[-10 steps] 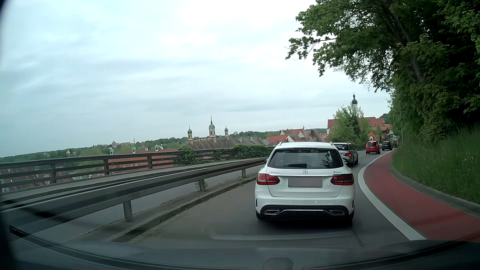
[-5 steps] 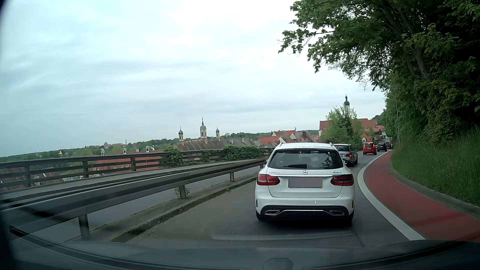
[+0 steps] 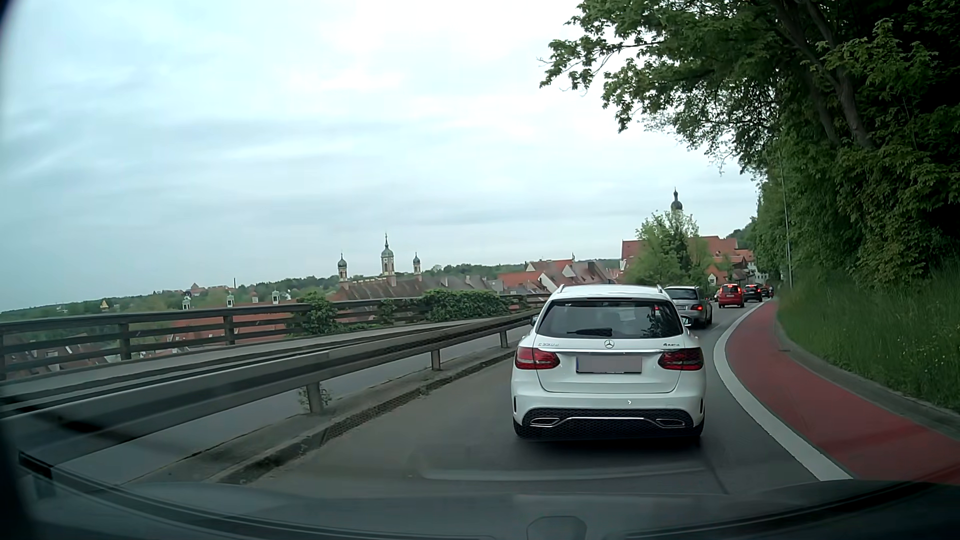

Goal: Follow the waypoints while adhering to traffic rules and regulations

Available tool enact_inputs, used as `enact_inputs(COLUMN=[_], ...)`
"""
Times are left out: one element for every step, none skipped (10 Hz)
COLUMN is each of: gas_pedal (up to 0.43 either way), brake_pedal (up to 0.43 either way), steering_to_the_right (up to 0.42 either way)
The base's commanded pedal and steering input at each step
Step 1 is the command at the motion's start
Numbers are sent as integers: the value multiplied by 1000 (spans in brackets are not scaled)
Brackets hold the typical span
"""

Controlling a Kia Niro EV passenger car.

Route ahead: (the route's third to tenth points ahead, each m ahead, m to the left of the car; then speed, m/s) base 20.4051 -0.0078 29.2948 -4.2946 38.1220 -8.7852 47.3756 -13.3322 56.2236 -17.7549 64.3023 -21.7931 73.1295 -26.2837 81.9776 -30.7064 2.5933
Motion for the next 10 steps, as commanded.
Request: enact_inputs(gas_pedal=[0, 0, 0, 0, 0, 0, 0, 0, 0, 0], brake_pedal=[140, 140, 140, 140, 140, 140, 134, 61, 0, 0], steering_to_the_right=[93, 93, 93, 93, 93, 93, 93, 93, 93, 93])
